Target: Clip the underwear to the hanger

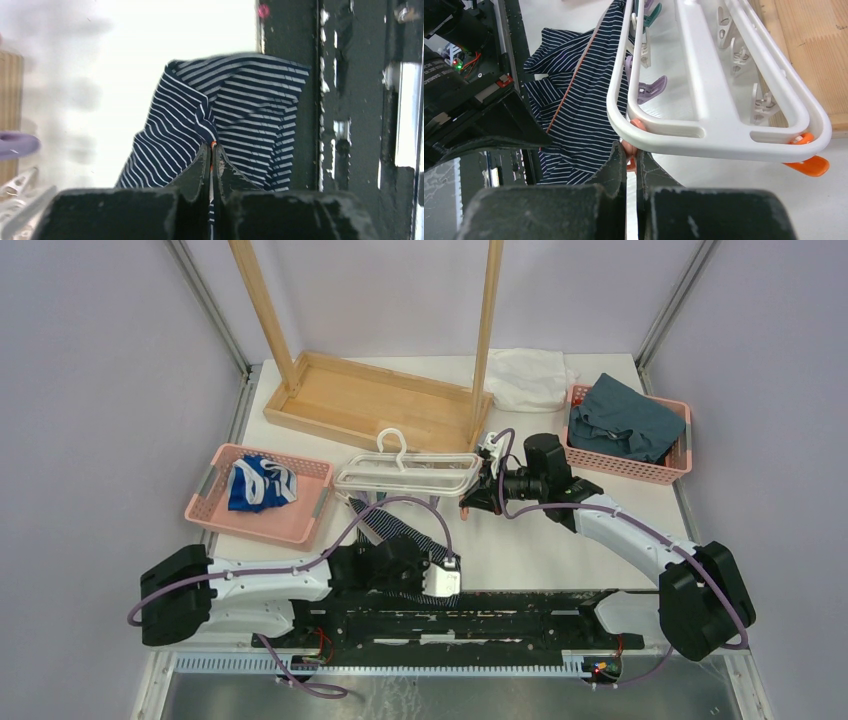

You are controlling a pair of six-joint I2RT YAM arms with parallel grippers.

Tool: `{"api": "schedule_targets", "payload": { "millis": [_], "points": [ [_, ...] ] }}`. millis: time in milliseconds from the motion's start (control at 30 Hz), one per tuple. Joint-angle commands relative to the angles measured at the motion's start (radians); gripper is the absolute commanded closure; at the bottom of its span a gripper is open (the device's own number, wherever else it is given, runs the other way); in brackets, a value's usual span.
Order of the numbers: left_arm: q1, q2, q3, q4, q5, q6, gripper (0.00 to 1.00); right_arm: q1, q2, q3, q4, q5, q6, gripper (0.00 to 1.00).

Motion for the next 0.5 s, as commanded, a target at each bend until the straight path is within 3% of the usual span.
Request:
{"api": "schedule_targets", "payload": {
  "millis": [0, 267, 467],
  "points": [
    [-0.008, 0.058, 0.123, 0.084, 0.043, 0.083, 0.97, -0.004, -0.029, 0.031, 0.098, 0.015, 0.026, 0.99],
    [-0.009, 0.303, 0.35, 0.029, 0.154, 0.255, 0.96, -0.003, -0.036, 0.006, 0.105, 0.104, 0.091, 0.99],
    [-0.001, 0.386, 0.378, 0.043, 0.145, 0.293, 0.83, -0.004, -0.044, -0.009, 0.08, 0.125, 0.088, 0.99]
  ]
}}
